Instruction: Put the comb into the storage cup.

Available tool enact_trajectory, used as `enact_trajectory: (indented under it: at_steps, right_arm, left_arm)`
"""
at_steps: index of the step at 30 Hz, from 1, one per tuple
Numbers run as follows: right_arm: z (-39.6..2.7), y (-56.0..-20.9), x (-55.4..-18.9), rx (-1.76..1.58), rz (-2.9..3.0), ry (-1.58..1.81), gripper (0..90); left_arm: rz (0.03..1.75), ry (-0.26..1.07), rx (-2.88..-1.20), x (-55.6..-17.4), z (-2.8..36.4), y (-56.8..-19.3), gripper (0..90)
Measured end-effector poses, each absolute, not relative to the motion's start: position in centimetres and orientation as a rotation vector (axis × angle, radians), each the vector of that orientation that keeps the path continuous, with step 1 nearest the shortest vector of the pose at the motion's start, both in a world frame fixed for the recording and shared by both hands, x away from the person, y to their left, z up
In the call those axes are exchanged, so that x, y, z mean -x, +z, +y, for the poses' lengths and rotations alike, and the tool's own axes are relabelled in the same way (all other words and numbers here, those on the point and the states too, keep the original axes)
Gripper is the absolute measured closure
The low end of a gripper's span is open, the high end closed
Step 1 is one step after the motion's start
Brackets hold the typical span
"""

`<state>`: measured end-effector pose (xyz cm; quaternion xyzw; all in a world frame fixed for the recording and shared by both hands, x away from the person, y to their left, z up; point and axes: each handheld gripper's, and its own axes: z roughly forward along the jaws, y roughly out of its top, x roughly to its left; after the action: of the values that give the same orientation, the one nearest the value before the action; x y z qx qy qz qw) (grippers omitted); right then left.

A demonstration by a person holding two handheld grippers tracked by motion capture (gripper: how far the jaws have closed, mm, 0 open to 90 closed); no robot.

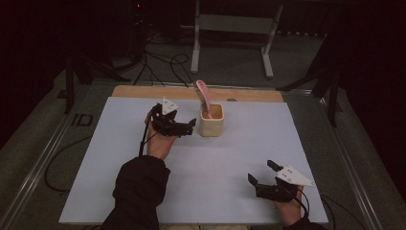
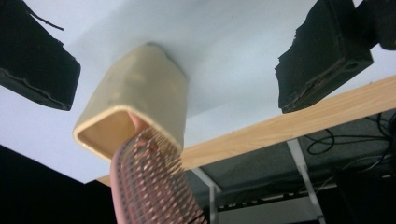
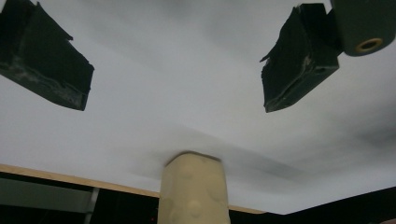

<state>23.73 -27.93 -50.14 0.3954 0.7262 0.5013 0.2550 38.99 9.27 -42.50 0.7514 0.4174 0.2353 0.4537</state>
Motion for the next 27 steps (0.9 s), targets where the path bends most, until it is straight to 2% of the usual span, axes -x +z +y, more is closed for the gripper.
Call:
enact_trajectory:
  at_steps: [27]
  right_arm:
    - [-27.7,-50.2,-23.8,-1.071,1.978,1.351,8.7]
  left_arm:
    - [1.028,0.595,-1.846,-35.2,13.8,-43.4,0.1]
